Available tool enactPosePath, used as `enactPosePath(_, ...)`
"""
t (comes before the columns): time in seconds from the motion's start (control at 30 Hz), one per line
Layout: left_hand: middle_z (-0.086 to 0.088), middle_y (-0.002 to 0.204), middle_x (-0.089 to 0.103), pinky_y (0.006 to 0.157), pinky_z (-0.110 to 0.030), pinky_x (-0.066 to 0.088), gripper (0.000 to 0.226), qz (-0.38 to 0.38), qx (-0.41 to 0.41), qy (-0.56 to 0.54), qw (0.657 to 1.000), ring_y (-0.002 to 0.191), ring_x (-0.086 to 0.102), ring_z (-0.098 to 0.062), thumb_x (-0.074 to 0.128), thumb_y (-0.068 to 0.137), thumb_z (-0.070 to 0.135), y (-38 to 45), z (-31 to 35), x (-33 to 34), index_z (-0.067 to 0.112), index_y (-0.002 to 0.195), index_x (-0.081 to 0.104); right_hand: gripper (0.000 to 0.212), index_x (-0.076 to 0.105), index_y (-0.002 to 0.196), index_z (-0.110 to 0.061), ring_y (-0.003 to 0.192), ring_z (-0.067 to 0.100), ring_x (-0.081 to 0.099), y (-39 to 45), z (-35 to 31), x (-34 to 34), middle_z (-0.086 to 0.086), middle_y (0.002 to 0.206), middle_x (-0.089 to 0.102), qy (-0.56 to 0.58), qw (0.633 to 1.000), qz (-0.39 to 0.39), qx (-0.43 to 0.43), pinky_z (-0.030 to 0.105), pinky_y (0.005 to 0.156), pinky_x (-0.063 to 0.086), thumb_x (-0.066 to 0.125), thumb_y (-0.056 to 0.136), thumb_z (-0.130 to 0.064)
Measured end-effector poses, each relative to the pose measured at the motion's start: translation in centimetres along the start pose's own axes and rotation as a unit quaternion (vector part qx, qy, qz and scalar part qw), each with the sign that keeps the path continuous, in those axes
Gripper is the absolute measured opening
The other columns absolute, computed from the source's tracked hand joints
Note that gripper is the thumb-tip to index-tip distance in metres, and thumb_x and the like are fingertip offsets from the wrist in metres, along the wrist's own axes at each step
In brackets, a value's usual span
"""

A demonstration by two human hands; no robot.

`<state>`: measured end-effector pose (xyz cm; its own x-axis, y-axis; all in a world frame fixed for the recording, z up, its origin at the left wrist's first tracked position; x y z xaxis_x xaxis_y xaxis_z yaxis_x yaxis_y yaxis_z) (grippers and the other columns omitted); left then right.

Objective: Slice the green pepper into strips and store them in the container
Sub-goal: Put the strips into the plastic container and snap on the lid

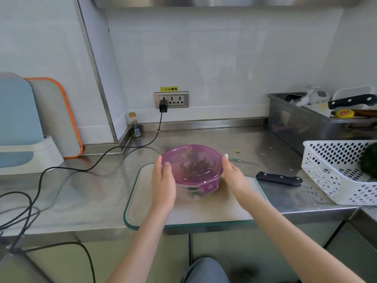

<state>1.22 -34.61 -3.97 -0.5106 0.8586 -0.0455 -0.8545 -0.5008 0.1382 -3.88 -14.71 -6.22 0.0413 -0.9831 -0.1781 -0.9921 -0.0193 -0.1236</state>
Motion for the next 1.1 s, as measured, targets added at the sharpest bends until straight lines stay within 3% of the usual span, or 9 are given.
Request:
enactPosePath(0.07, 0.006, 0.127, 0.057, 0.103, -0.023, 0.037, 0.032, 0.009, 0.021, -0.013, 1.000, 0.122, 0.049, -0.016, 0.037, 0.100, 0.026, -1.1, 0.3, -1.3, 0.023, 0.125, 0.056, 0.094, 0.031, 0.146, -0.033, 0.136, 0.018, 0.033, 0.0, -0.2, -0.8, -0.010, 0.149, 0.034, 0.006, 0.998, -0.052, -0.019, 0.040, 0.116, 0.020, 0.035, 0.069, -0.087)
enactPosePath(0.13, 0.011, 0.102, 0.062, 0.083, -0.012, 0.038, 0.024, 0.061, 0.036, -0.025, 0.997, 0.104, 0.053, -0.013, 0.040, 0.098, 0.023, -1.2, 0.9, -3.4, 0.021, 0.101, 0.063, 0.097, 0.010, 0.149, -0.039, 0.133, 0.011, 0.035, -0.4, -0.6, -1.3, -0.014, 0.150, 0.028, 0.024, 0.991, -0.112, -0.072, 0.035, 0.114, 0.023, 0.048, 0.068, -0.076)
enactPosePath(0.2, 0.003, 0.118, 0.060, 0.094, -0.021, 0.034, 0.029, 0.069, 0.014, -0.018, 0.997, 0.115, 0.049, -0.013, 0.039, 0.099, 0.025, 0.1, 0.5, -4.1, 0.016, 0.115, 0.060, 0.099, -0.003, 0.149, -0.038, 0.119, 0.011, 0.045, -0.8, -0.7, -1.4, -0.010, 0.148, 0.032, 0.009, 0.980, -0.163, -0.114, 0.029, 0.103, 0.037, 0.058, 0.073, -0.057)
enactPosePath(0.3, 0.003, 0.141, 0.044, 0.113, -0.035, 0.024, 0.045, -0.024, -0.033, 0.002, 0.999, 0.132, 0.038, -0.015, 0.036, 0.100, 0.037, 2.0, 0.0, -2.1, 0.017, 0.139, 0.045, 0.127, -0.009, 0.149, -0.034, 0.108, 0.011, 0.047, -1.0, -0.5, -1.2, -0.002, 0.147, 0.034, -0.024, 0.965, -0.226, -0.130, 0.022, 0.087, 0.048, 0.076, 0.058, -0.063)
enactPosePath(0.37, 0.002, 0.124, 0.055, 0.111, -0.041, 0.030, 0.050, -0.088, -0.047, 0.022, 0.995, 0.122, 0.049, -0.022, 0.034, 0.095, 0.053, 2.0, -0.1, -0.2, 0.022, 0.129, 0.055, 0.140, -0.010, 0.149, -0.032, 0.120, 0.013, 0.043, -1.3, -0.8, -1.2, -0.008, 0.149, 0.028, -0.037, 0.956, -0.262, -0.125, 0.021, 0.088, 0.049, 0.080, 0.047, -0.066)
enactPosePath(0.43, -0.009, 0.111, 0.064, 0.100, -0.055, 0.042, 0.063, -0.111, -0.047, 0.032, 0.992, 0.106, 0.060, -0.036, 0.034, 0.084, 0.069, 1.7, -0.5, 1.1, 0.022, 0.114, 0.062, 0.143, -0.012, 0.148, -0.034, 0.136, 0.009, 0.030, -1.4, -0.9, -1.3, -0.018, 0.148, 0.022, -0.055, 0.952, -0.277, -0.116, 0.030, 0.105, 0.041, 0.081, 0.044, -0.066)
enactPosePath(0.6, -0.007, 0.133, 0.054, 0.095, -0.062, 0.043, 0.075, -0.074, -0.034, 0.007, 0.997, 0.116, 0.056, -0.038, 0.039, 0.070, 0.076, 1.1, -0.8, 1.6, 0.034, 0.132, 0.047, 0.141, -0.010, 0.148, -0.036, 0.142, 0.001, 0.016, -1.0, -0.5, -1.1, -0.020, 0.149, 0.021, -0.089, 0.955, -0.252, -0.132, 0.040, 0.119, 0.015, 0.083, 0.046, -0.062)
enactPosePath(0.97, -0.004, 0.128, 0.055, 0.092, -0.059, 0.047, 0.071, -0.063, -0.011, 0.000, 0.998, 0.111, 0.058, -0.038, 0.037, 0.072, 0.074, 1.2, -0.7, 1.4, 0.036, 0.131, 0.048, 0.133, 0.010, 0.149, -0.039, 0.133, -0.010, 0.029, -0.8, -0.6, -2.0, -0.041, 0.131, 0.033, -0.134, 0.960, -0.161, -0.184, 0.032, 0.117, 0.021, 0.076, 0.039, -0.073)
enactPosePath(1.1, 0.002, 0.130, 0.052, 0.087, -0.048, 0.053, 0.047, -0.081, -0.028, 0.000, 0.996, 0.105, 0.062, -0.035, 0.041, 0.092, 0.052, 1.2, -0.9, 1.4, 0.029, 0.133, 0.044, 0.145, -0.006, 0.149, -0.034, 0.137, 0.003, 0.030, -0.8, -0.5, -1.8, -0.019, 0.149, 0.028, -0.110, 0.962, -0.195, -0.157, 0.037, 0.115, 0.027, 0.081, 0.038, -0.069)
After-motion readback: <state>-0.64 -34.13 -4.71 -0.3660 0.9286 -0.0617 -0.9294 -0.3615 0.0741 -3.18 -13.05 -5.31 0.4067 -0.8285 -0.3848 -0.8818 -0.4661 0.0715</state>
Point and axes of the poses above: each hand's wrist, its own y-axis towards the middle knuckle, its own x-axis out of the palm, z = x × y, the point moved 9 cm from there along y, towards the middle knuckle
